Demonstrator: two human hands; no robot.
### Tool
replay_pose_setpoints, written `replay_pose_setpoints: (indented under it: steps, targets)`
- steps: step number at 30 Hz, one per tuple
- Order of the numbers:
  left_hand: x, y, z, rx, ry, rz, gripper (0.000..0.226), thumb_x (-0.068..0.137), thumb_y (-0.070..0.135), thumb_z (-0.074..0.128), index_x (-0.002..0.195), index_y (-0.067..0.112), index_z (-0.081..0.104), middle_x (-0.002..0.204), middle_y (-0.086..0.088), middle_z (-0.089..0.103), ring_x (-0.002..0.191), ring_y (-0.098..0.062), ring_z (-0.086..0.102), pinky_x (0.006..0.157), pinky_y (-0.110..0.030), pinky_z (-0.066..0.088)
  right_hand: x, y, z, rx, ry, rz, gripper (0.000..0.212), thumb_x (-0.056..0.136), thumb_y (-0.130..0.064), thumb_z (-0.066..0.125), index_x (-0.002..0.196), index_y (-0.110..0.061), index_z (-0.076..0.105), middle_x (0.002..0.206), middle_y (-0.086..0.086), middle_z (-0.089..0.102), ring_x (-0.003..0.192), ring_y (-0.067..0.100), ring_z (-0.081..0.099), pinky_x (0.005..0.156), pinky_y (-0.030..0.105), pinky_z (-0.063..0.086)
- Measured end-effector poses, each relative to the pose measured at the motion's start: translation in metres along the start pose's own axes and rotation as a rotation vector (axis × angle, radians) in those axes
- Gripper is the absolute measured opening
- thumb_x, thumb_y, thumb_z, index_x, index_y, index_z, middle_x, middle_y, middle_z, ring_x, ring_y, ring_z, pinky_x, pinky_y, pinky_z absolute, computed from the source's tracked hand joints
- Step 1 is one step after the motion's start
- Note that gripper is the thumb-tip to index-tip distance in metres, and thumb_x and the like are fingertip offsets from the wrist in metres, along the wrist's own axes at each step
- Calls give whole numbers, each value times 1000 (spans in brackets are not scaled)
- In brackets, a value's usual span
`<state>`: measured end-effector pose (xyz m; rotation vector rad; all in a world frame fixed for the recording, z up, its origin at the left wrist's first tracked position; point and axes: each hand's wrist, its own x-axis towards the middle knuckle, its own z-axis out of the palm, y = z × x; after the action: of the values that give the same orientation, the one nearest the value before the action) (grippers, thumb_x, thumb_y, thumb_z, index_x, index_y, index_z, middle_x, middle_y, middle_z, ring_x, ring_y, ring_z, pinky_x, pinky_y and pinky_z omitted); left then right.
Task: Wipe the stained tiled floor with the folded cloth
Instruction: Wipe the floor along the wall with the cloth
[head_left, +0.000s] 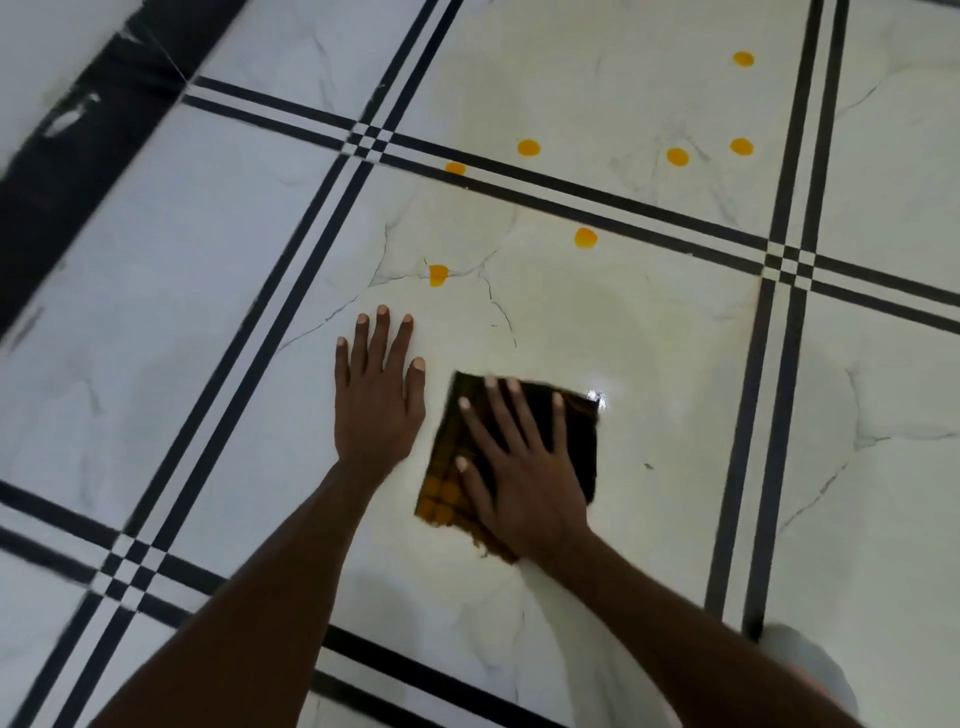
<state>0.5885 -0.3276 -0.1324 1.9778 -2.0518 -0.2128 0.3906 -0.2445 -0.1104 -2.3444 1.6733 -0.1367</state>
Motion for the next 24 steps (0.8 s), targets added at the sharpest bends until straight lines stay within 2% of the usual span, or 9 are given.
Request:
replay_pose_setpoints:
  steps: [2, 4, 6, 9, 13, 17, 19, 22, 24]
  targets:
    - [0, -3, -1, -53, 16, -7, 55, 108, 40, 28, 161, 22, 31, 171, -5, 25, 160, -24, 16, 129, -51, 15, 55, 25, -6, -24, 18, -90, 64, 107, -57, 29, 165, -33, 19, 176, 0, 9, 163, 24, 2, 126, 64, 9]
    - [6, -8, -6, -63, 47, -16, 55, 106, 39, 36, 157, 17, 39, 165, -6, 38, 155, -25, 30, 128, -51, 20, 99, 71, -16, -69, 60, 16, 65, 106, -59, 28, 165, -31, 23, 175, 1, 15, 162, 26, 9, 125, 64, 13]
    - [20, -20, -9, 17, 92, -33, 57, 104, 42, 41, 154, 13, 43, 160, -9, 45, 152, -29, 36, 129, -53, 16, 114, 114, -26, -91, 113, 190, 67, 106, -60, 22, 166, -29, 19, 175, 3, 14, 162, 27, 10, 126, 65, 11]
    - [38, -35, -10, 74, 79, -153, 66, 106, 50, 31, 161, 14, 29, 171, -8, 25, 160, -32, 14, 130, -54, 5, 75, 110, -30, -77, 121, 292, 67, 108, -56, 21, 167, -26, 11, 176, 5, 7, 163, 29, 3, 126, 66, 7]
    - [39, -36, -3, 74, 52, -181, 63, 108, 48, 22, 165, 19, 18, 174, -2, 12, 162, -29, 3, 129, -55, 9, 42, 27, -6, -60, 36, 44, 65, 108, -51, 28, 166, -25, 15, 176, 4, 2, 163, 28, -3, 126, 65, 7]
    - [42, -39, 0, 57, 55, -181, 62, 108, 46, 21, 164, 20, 21, 173, -2, 14, 162, -28, 4, 130, -54, 8, 169, 3, -1, -17, 5, -236, 61, 109, -51, 24, 165, -28, 22, 175, 3, 14, 163, 27, 5, 127, 62, 5]
    - [42, -41, -1, 55, 64, -173, 62, 108, 46, 21, 164, 20, 21, 173, -2, 14, 162, -27, 3, 130, -53, 8, 226, 21, -12, -39, -10, -271, 61, 108, -53, 20, 165, -30, 23, 174, 2, 17, 162, 26, 9, 129, 60, 2]
    - [40, -39, -1, 52, 51, -176, 63, 108, 47, 21, 165, 21, 19, 174, -1, 12, 162, -26, 0, 131, -52, 6, 255, 102, -35, -110, 61, -14, 67, 104, -56, 13, 165, -29, 24, 174, 2, 18, 161, 29, 16, 129, 60, 4]
    - [41, -39, -3, 47, 36, -189, 64, 107, 48, 20, 165, 21, 17, 174, -1, 11, 162, -26, -1, 131, -53, 5, 233, 150, -48, -89, 106, 172, 69, 105, -57, 10, 166, -26, 18, 175, 4, 12, 162, 30, 11, 128, 63, 7]
